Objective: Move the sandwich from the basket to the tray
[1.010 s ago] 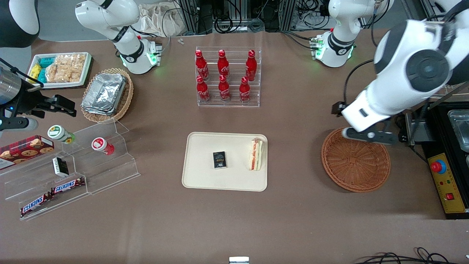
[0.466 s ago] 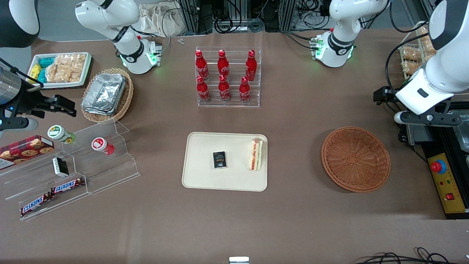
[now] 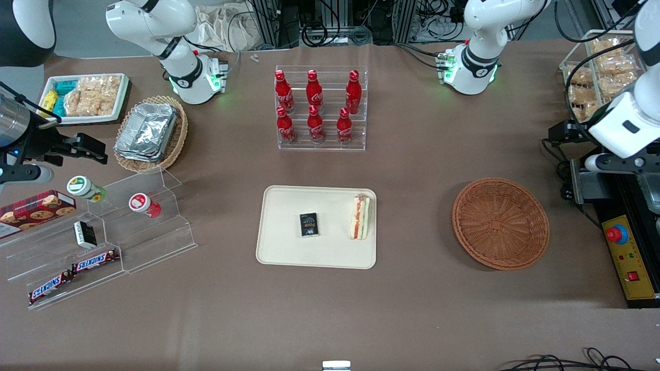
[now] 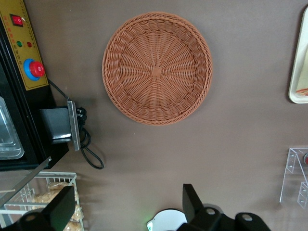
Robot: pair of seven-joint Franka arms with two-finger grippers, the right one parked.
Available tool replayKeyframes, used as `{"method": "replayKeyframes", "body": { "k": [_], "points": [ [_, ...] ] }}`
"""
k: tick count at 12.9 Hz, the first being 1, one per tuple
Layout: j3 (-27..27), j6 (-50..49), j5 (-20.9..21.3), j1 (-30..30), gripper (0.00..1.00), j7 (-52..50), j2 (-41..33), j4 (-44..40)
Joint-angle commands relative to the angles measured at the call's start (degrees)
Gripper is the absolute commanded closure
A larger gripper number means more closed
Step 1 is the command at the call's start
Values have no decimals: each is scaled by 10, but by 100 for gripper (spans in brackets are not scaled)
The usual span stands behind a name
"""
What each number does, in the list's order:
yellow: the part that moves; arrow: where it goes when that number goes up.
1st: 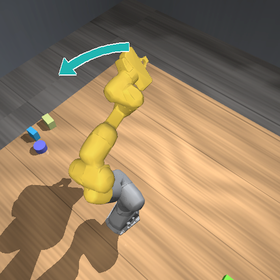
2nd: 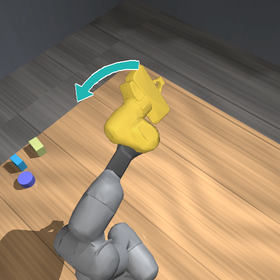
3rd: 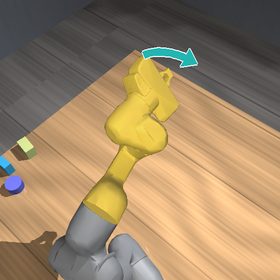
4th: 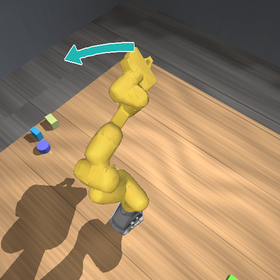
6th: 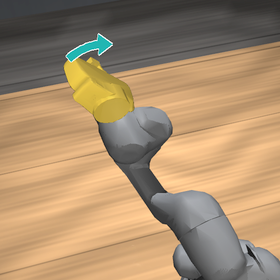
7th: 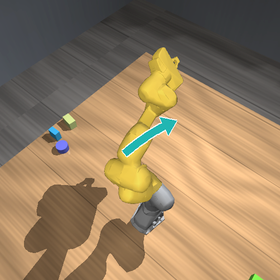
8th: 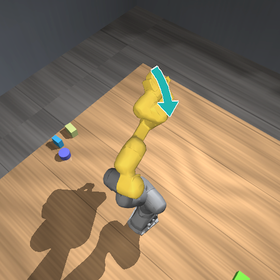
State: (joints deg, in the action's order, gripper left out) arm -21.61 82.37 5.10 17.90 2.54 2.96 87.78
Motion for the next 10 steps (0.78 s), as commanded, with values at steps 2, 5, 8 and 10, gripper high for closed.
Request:
{"method": "replayKeyframes", "body": {
  "k": [2,5,8,10],
  "points": [
    [166,22,-15,-130,1,49,-49,47],
    [208,19,-26,-164,0,48,-39,41],
    [208,17,-37,-162,0,42,-23,22],
    [208,25,-37,-162,0,44,-23,23]
  ]
}}
